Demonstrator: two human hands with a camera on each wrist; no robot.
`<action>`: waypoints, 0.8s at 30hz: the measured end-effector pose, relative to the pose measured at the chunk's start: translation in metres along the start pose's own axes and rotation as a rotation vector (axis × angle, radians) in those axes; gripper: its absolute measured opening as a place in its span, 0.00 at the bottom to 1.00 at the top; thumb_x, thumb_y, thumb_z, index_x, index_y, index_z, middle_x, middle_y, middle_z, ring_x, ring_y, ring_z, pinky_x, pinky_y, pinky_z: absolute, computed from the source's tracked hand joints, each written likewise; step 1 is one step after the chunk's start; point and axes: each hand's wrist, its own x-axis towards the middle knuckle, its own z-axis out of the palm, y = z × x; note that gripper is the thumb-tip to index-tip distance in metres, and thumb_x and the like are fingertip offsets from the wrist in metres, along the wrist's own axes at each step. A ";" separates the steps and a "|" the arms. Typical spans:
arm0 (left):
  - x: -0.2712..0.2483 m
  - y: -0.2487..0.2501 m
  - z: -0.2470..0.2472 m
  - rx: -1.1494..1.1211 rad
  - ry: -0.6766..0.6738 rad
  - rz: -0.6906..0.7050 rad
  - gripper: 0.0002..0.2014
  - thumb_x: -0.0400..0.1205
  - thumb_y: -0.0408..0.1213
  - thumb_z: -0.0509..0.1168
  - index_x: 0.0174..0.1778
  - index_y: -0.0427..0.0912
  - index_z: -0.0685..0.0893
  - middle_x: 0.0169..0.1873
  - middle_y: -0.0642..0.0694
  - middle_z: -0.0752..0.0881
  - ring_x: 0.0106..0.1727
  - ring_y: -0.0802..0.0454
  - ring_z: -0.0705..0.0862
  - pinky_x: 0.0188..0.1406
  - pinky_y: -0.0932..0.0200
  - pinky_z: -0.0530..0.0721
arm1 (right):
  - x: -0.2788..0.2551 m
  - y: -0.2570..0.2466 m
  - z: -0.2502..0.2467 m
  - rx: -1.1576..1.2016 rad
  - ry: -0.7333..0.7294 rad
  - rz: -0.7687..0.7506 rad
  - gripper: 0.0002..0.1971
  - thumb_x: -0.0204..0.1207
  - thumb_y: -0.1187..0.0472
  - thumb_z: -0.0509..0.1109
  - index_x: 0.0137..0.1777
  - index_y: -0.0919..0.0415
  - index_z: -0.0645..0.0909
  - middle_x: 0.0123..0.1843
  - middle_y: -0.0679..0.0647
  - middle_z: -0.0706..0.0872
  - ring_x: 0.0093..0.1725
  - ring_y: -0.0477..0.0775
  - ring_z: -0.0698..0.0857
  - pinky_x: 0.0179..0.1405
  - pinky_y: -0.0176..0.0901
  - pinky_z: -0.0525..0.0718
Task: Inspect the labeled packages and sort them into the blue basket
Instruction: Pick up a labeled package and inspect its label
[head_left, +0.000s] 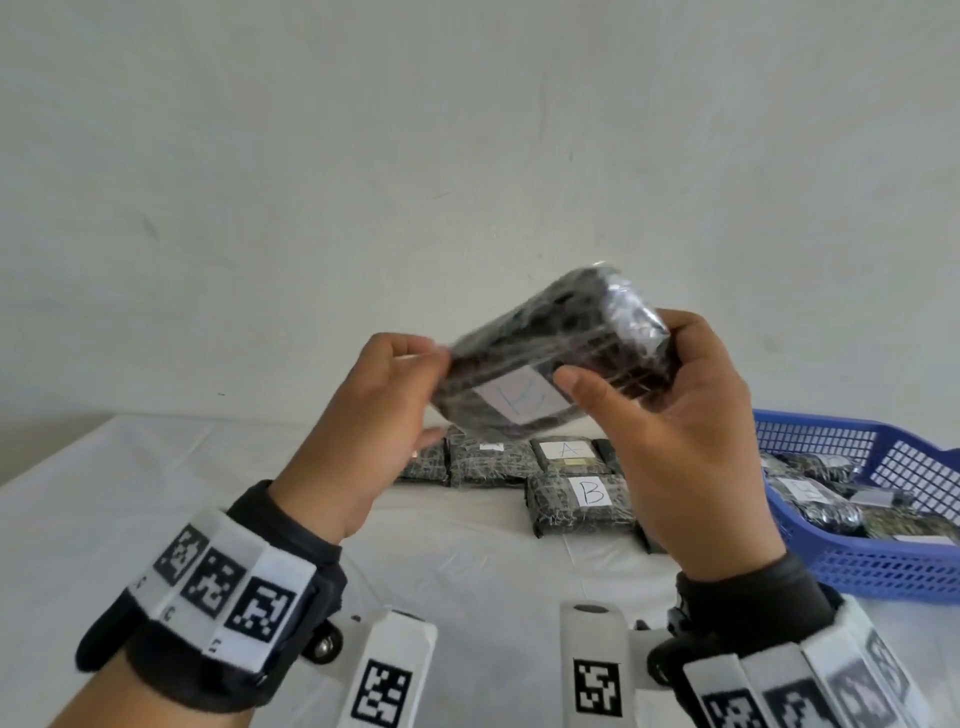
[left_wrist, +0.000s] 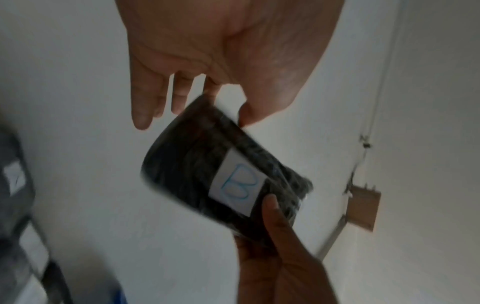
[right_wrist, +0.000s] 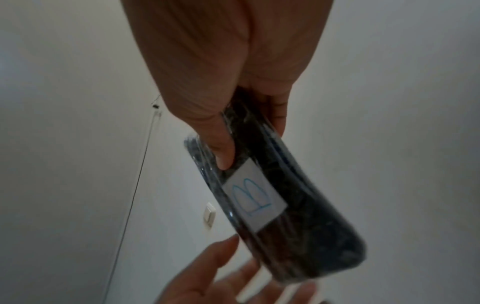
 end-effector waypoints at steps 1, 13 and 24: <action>-0.001 0.000 -0.001 0.097 0.023 0.036 0.13 0.88 0.56 0.64 0.66 0.58 0.81 0.63 0.56 0.84 0.68 0.60 0.84 0.65 0.46 0.88 | -0.001 0.001 0.000 -0.079 -0.010 -0.040 0.20 0.72 0.62 0.85 0.56 0.46 0.80 0.51 0.45 0.91 0.53 0.49 0.91 0.57 0.49 0.90; -0.021 0.007 0.023 -0.051 -0.158 0.287 0.20 0.87 0.55 0.60 0.59 0.42 0.84 0.55 0.30 0.84 0.61 0.31 0.84 0.67 0.22 0.81 | -0.008 0.001 0.016 0.006 -0.210 -0.082 0.15 0.81 0.54 0.77 0.63 0.51 0.77 0.54 0.44 0.86 0.58 0.48 0.87 0.63 0.51 0.86; -0.022 0.000 0.027 0.001 -0.099 0.367 0.24 0.82 0.64 0.60 0.60 0.47 0.83 0.53 0.37 0.88 0.56 0.29 0.87 0.57 0.24 0.87 | -0.010 0.001 0.020 -0.081 -0.228 -0.162 0.10 0.89 0.44 0.63 0.60 0.47 0.72 0.51 0.46 0.85 0.53 0.49 0.86 0.55 0.45 0.85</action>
